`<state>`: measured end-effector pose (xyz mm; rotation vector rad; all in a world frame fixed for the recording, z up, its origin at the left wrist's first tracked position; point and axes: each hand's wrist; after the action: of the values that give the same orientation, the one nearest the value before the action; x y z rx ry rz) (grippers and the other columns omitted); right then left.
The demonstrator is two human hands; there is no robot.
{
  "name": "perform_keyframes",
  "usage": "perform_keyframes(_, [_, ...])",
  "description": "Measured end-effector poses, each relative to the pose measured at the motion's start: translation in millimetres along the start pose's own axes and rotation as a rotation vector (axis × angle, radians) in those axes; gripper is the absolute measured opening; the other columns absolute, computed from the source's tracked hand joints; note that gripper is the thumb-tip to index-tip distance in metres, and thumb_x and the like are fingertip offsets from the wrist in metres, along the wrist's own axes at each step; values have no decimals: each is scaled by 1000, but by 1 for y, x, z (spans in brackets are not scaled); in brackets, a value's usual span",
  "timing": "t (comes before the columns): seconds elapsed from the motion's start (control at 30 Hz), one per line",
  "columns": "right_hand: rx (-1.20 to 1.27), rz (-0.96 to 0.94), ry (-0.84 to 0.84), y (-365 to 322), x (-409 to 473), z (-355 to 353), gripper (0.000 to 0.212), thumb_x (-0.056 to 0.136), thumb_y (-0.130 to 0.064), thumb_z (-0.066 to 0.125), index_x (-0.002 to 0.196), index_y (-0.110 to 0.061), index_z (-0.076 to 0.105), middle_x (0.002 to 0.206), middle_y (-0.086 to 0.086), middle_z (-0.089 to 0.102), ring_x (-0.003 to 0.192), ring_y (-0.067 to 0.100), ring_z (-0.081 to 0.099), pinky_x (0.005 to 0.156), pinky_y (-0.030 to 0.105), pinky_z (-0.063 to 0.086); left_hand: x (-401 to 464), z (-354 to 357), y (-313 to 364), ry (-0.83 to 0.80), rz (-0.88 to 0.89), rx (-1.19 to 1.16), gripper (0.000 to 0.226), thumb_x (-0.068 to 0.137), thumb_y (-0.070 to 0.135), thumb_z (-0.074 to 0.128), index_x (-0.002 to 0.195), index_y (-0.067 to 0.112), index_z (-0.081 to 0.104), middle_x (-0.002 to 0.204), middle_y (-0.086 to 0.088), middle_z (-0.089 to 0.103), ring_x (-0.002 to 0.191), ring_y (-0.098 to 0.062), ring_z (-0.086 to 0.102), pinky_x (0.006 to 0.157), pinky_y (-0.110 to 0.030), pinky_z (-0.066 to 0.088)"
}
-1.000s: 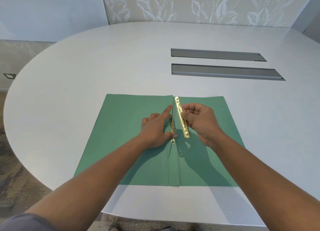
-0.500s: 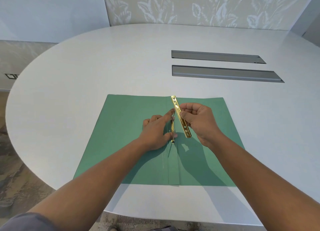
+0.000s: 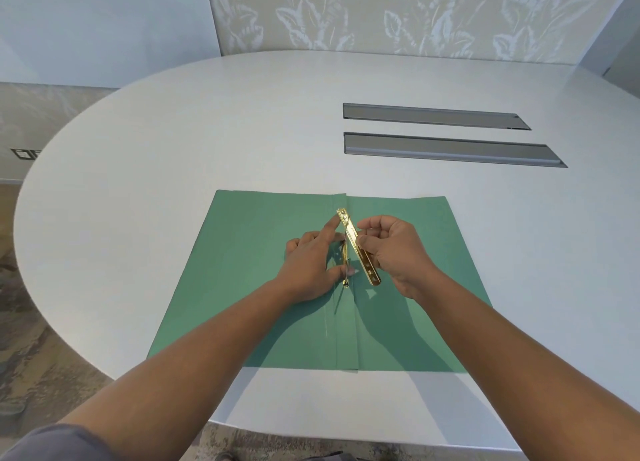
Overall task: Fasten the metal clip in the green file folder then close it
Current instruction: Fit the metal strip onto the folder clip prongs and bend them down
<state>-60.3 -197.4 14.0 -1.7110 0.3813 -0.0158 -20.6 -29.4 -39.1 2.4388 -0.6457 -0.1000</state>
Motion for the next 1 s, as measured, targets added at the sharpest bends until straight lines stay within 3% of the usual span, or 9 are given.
perform_keyframes(0.1, [-35,18,-19,6,-2,1,15,88,-4,72,100,-11,71,93,10,73,75,16,68,68,32,58,-1,2,-2,62,-22,-119,86,75,51,80,137,37,22,134,11,59,126,-17,53,109,-40,27])
perform_keyframes(0.17, [-43,22,-19,8,-4,3,14,89,0,71,101,-7,69,88,10,71,66,13,68,60,25,55,-2,3,-4,83,-36,-166,76,71,47,84,117,41,24,123,11,58,115,-15,58,109,-45,32])
perform_keyframes(0.23, [-68,23,-6,12,-4,5,12,89,0,70,100,-6,69,86,11,71,66,16,70,61,29,58,-2,4,-5,90,-41,-166,71,72,45,84,109,41,23,118,11,53,105,-14,59,107,-47,36])
perform_keyframes(0.3, [-97,21,13,16,-3,7,10,88,-1,71,96,-7,70,86,13,73,68,21,72,68,39,63,-3,4,-4,102,-32,-165,69,72,44,84,110,42,26,117,11,48,99,-12,58,107,-47,37])
perform_keyframes(0.4, [-139,28,38,22,-1,10,6,86,-6,73,89,-10,72,83,12,76,70,26,76,75,50,63,-2,2,-4,93,-6,-138,69,74,43,83,125,39,37,123,14,36,110,-13,53,111,-46,33])
perform_keyframes(0.6, [-230,5,92,25,0,13,6,84,-15,76,79,-17,75,76,5,77,68,22,73,69,45,64,0,0,-5,54,-5,-75,57,80,47,77,130,35,53,131,5,36,121,-18,47,112,-42,26])
perform_keyframes(0.8, [-287,-3,99,23,-1,15,7,82,-19,78,76,-17,75,73,3,76,71,26,75,68,44,63,2,-6,-7,-43,24,-26,44,91,36,68,134,29,59,133,3,41,126,-21,43,114,-44,27])
perform_keyframes(1.0, [-324,30,13,22,1,9,8,82,-12,77,87,-17,73,81,6,74,72,21,72,75,47,63,3,-9,-11,-135,34,48,46,97,37,59,143,30,56,137,3,45,134,-23,37,115,-46,26])
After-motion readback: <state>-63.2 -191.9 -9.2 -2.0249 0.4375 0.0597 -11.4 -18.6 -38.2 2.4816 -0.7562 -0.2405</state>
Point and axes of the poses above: each hand's wrist, its own x-axis towards the middle knuckle, its own z-axis out of the palm, y = z × x
